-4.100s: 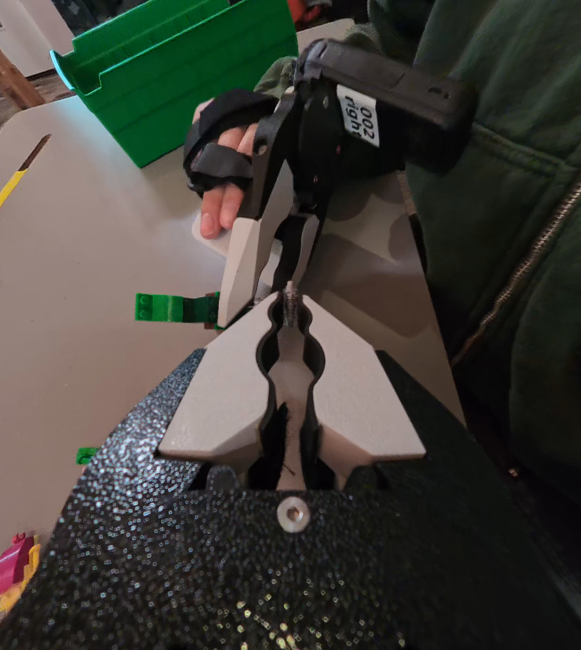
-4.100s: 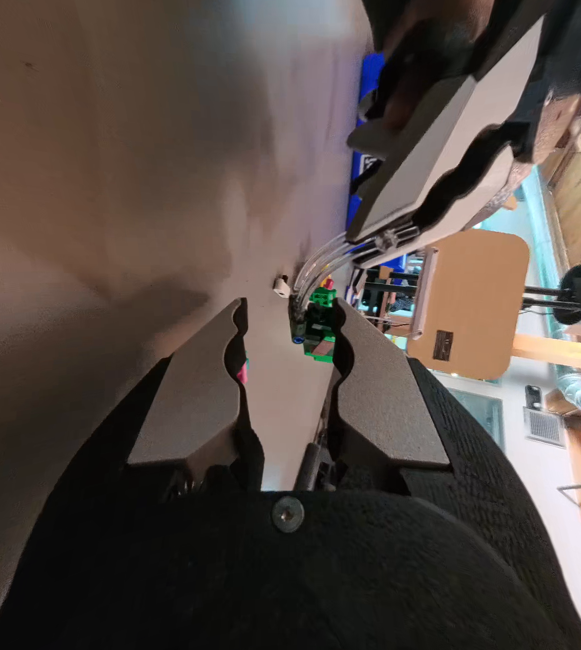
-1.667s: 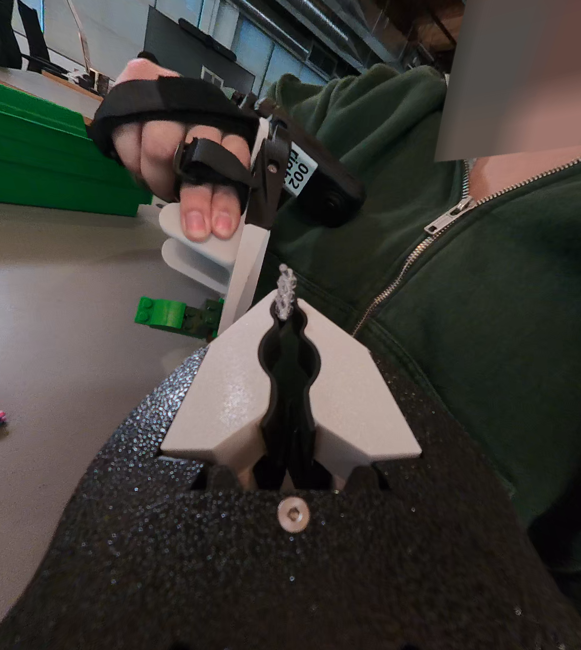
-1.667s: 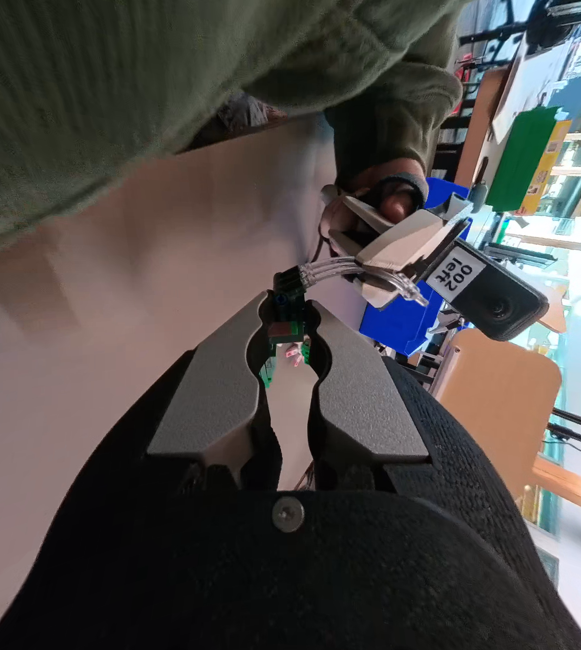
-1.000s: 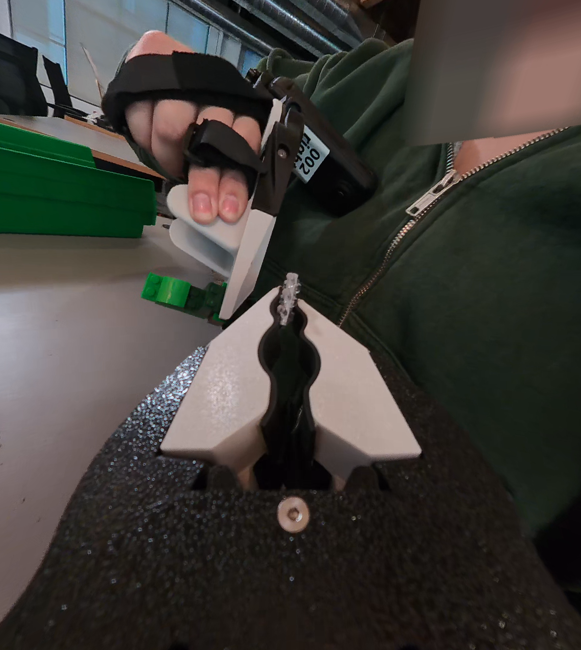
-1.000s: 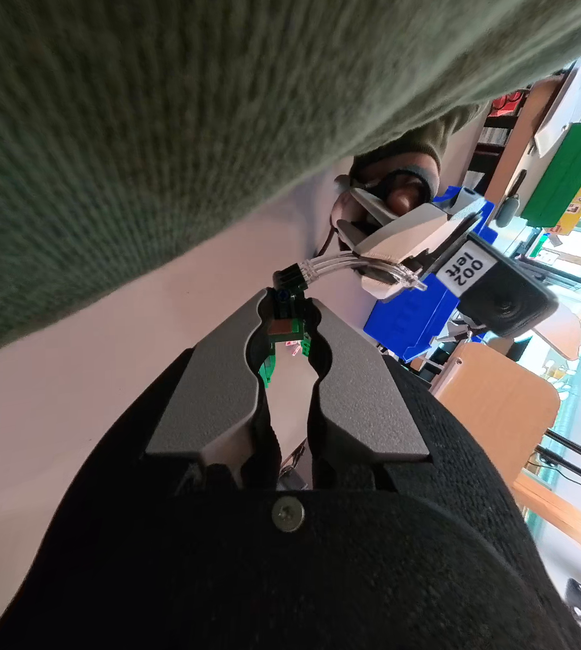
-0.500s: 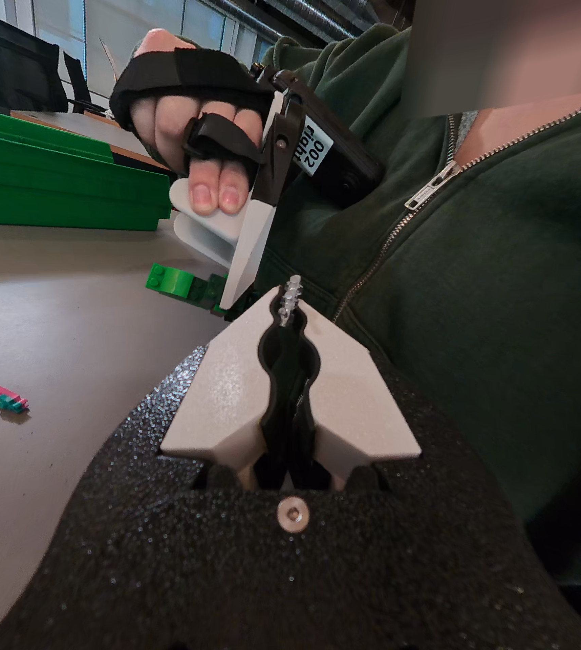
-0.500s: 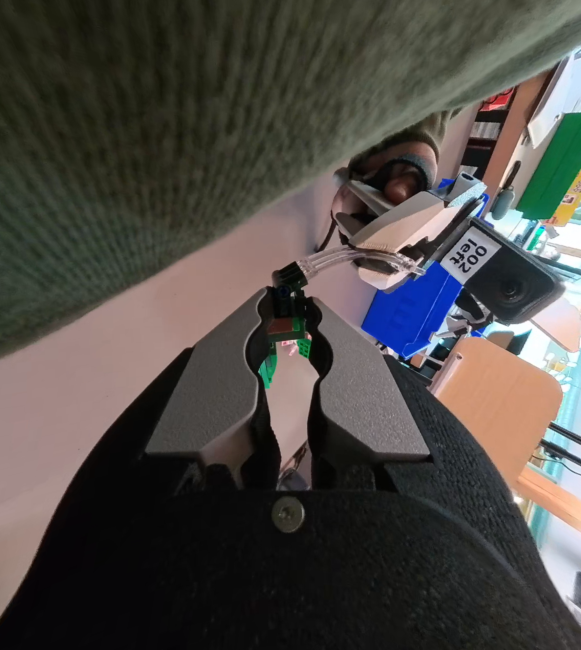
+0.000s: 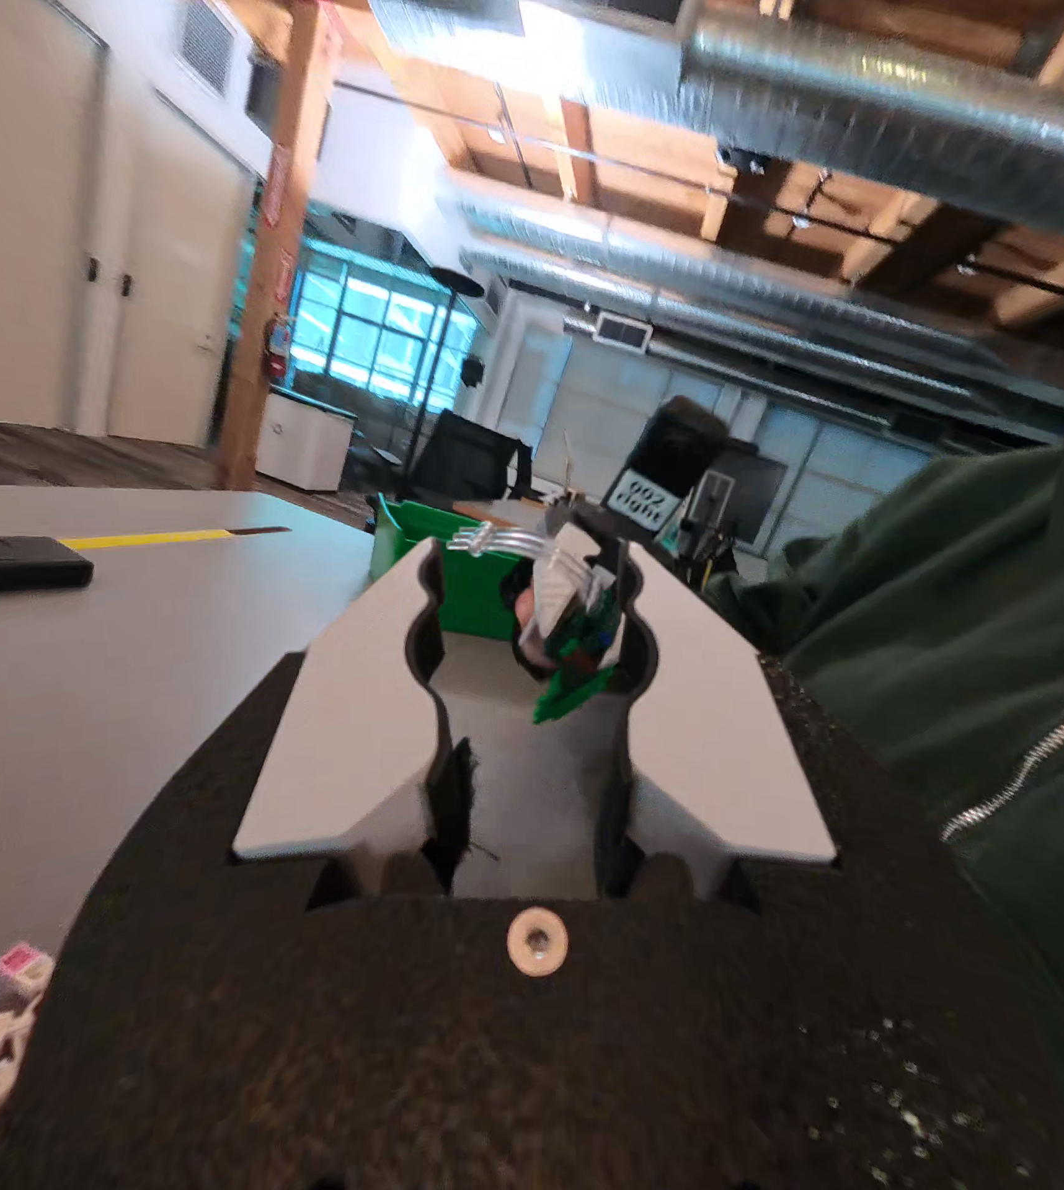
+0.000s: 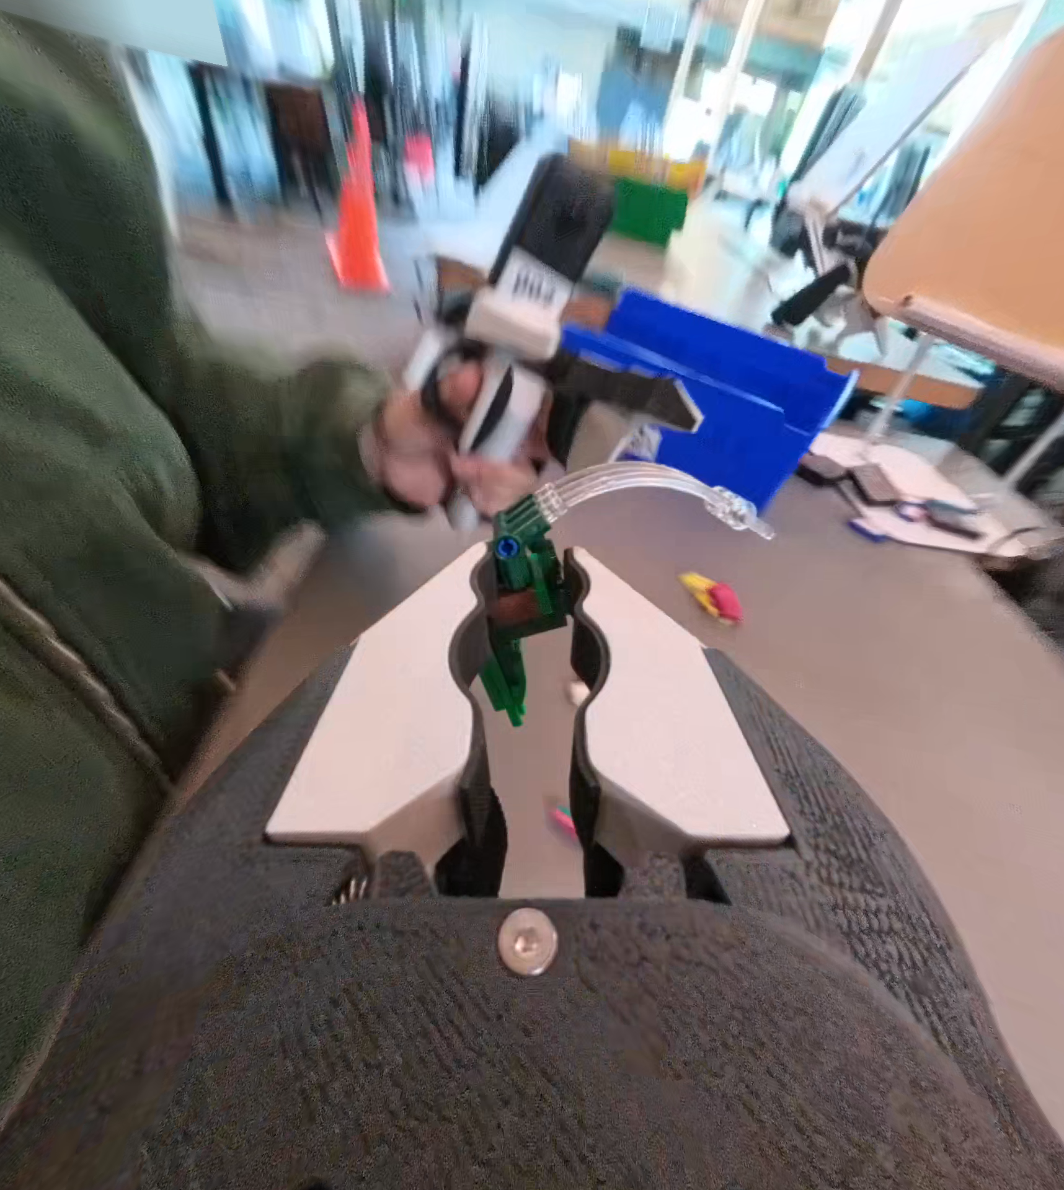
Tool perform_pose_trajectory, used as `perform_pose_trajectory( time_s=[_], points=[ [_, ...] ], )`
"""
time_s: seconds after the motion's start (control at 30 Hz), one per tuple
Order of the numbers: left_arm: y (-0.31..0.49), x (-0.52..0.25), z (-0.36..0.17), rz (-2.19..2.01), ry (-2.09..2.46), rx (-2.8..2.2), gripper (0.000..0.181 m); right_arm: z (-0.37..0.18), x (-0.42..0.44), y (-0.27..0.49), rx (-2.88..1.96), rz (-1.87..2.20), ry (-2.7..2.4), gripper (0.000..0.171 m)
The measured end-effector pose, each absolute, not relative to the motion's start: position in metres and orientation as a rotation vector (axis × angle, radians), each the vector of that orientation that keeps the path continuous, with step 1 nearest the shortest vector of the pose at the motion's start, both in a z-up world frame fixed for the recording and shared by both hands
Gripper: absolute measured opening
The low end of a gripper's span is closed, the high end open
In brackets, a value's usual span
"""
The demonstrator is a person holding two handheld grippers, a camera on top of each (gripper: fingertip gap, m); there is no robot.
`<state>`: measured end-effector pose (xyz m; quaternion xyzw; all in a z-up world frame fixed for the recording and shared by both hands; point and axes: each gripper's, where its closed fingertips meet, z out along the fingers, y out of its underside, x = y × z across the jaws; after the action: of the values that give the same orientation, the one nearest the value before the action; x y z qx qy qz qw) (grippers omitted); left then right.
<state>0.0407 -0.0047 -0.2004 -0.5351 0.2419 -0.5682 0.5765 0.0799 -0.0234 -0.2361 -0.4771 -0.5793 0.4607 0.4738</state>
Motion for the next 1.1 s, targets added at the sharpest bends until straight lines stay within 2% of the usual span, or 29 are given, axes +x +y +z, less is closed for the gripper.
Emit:
perform_pose_trajectory(
  time_s=[0.03,0.17,0.27,0.4,0.57,0.63,0.67,0.9,1.1],
  points=[
    [-0.004,0.041,-0.202,-1.332,0.553,-1.257,0.055,-0.227,0.086,-0.019,-1.182,1.289,-1.291,0.018],
    [-0.010,0.071,-0.219,-1.318,0.606,-1.340,0.063,-0.200,0.110,0.000,-1.126,1.737,-0.863,0.018],
    [-0.020,0.104,-0.224,-1.220,0.748,-1.358,0.061,-0.190,0.116,0.006,-1.064,1.787,-0.729,0.018],
    [-0.022,0.129,-0.224,-1.005,0.855,-1.363,0.048,-0.183,0.112,-0.001,-1.028,1.766,-0.699,0.017],
    [-0.009,0.115,-0.205,-0.509,0.822,-1.286,0.054,-0.177,0.114,0.008,-1.072,1.546,-0.587,0.016],
    [-0.007,0.115,-0.203,-0.287,0.871,-1.246,0.052,-0.172,0.116,0.014,-1.100,1.442,-0.501,0.013],
    [-0.007,0.118,-0.201,-0.232,0.883,-1.224,0.046,-0.170,0.116,0.017,-1.115,1.397,-0.455,0.018],
    [0.008,0.123,-0.194,-0.138,0.828,-1.197,0.016,-0.173,0.119,0.032,-1.202,1.189,-0.280,0.017],
    [0.023,0.125,-0.202,-0.135,0.805,-1.247,0.014,-0.184,0.121,0.047,-1.259,1.023,-0.337,0.014]
  ],
)
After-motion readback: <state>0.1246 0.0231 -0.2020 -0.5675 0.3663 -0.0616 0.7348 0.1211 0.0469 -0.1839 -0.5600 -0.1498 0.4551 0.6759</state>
